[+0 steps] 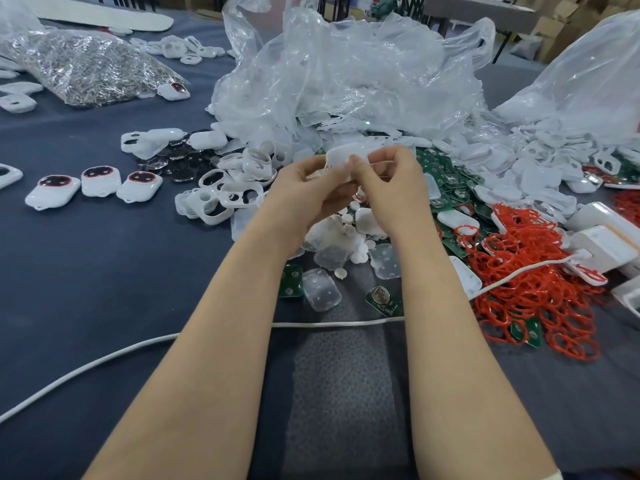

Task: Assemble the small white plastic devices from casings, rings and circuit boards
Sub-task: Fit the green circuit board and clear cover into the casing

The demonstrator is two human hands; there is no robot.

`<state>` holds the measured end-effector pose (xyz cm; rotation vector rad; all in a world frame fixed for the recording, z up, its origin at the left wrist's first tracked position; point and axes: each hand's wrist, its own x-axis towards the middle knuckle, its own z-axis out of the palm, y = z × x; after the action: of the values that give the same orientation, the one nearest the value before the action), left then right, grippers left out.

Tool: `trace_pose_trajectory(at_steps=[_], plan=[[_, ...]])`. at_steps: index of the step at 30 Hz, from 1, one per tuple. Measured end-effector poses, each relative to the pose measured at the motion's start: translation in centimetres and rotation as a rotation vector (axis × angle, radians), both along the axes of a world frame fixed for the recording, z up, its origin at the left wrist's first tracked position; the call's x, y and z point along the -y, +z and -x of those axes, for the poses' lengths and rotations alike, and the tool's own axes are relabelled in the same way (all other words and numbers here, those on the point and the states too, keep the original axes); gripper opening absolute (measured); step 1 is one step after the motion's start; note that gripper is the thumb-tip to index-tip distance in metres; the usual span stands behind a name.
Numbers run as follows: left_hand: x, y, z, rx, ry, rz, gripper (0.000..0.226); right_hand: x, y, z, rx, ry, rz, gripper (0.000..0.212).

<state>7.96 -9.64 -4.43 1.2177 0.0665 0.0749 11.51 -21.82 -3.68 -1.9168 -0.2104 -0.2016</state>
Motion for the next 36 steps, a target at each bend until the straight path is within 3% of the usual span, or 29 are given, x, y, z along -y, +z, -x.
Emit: trace_pose_trajectory(at_steps=[5,7,11,23,29,33,36], plan=[[0.6,-0.5,-0.1,0.12,0.185,-0.703,0.012,0.3,0.2,0.1,0.094,0.132,0.17,0.04],[0.7,-0.7,0.0,0.135,0.233,-0.853,0.012,0.1,0.2,0.2,0.135,0.151,0.233,0.031],[0.5,-0.4,0.1,0.135,0.313,-0.763,0.013,0.2,0.3,0.3,0.122,0.148,0.134,0.012],[0.3,-0.1,0.2,0.271,0.423,-0.888,0.016,-1.0,-0.4,0.5,0.162,0.159,-0.011,0.013],[0.3,-0.2,0.0,0.14,0.328,-0.62,0.022,-0.7,-0.4,0.3,0.009,0.133,-0.222,0.014],[0.2,-0.3,-0.2,0.126,0.301,-0.656,0.015,-0.8,-0.2,0.2,-0.099,0.155,-0.399,0.013],[0.3,-0.3,-0.2,0.142,0.307,-0.665,0.008,-0.6,-0.4,-0.1,-0.054,0.125,-0.251,0.01]])
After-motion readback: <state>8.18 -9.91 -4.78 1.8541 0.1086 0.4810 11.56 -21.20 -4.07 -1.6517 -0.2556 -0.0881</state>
